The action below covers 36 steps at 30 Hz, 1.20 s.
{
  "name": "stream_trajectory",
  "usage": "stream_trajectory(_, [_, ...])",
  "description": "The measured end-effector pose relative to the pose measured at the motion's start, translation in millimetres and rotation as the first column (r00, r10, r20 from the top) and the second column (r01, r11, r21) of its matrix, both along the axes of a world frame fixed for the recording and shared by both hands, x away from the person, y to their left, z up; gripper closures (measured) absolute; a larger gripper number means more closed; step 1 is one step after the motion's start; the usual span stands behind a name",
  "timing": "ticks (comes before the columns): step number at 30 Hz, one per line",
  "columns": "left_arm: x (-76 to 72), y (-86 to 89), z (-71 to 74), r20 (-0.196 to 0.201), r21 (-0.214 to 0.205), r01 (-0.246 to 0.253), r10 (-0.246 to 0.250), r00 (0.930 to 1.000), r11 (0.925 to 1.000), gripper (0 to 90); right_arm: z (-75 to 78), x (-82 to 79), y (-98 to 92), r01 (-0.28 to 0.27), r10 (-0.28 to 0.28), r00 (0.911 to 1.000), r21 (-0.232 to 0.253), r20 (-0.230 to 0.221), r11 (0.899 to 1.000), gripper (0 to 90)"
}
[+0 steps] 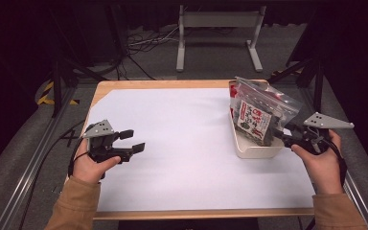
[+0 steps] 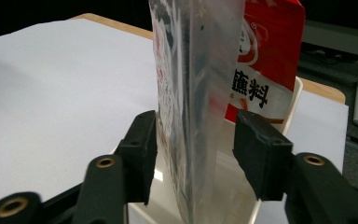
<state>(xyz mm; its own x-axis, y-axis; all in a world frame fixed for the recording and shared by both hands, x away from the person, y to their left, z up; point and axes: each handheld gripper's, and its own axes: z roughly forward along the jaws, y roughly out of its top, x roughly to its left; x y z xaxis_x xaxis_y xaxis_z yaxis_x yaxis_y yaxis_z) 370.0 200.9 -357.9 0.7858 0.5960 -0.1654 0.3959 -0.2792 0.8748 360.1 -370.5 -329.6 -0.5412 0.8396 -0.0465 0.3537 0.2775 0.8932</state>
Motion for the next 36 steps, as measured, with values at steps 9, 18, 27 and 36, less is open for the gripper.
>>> stream_trajectory(9, [-7.1, 7.1, 1.8, 0.002, -0.003, -0.005, 0.005, 1.0000, 1.0000, 27.9, 4.9, -17.1, -1.9, 0.002, -0.002, 0.9999, -0.019, 0.015, 1.000, 40.8])
stream_trajectory(18, [-16.7, 17.3, 1.6, 0.013, 0.007, -0.014, 0.014, 0.9998, 0.9999, 25.0, 8.9, -38.8, -1.9, 0.002, -0.002, 0.9999, -0.039, 0.011, 0.999, 38.4])
stream_trajectory(27, [-23.4, 29.4, -6.2, 0.011, 0.011, -0.028, 0.028, 0.9996, 0.9996, 18.8, 6.2, -56.0, 6.2, -0.083, 0.083, 0.9965, -0.019, 0.012, 0.996, 35.5])
stream_trajectory(36, [-28.9, 36.4, -12.8, 0.006, 0.013, -0.014, 0.014, 0.9999, 0.9998, 17.4, 0.1, -60.7, 19.7, -0.218, 0.217, 0.9750, 0.026, 0.048, 0.976, 30.5])
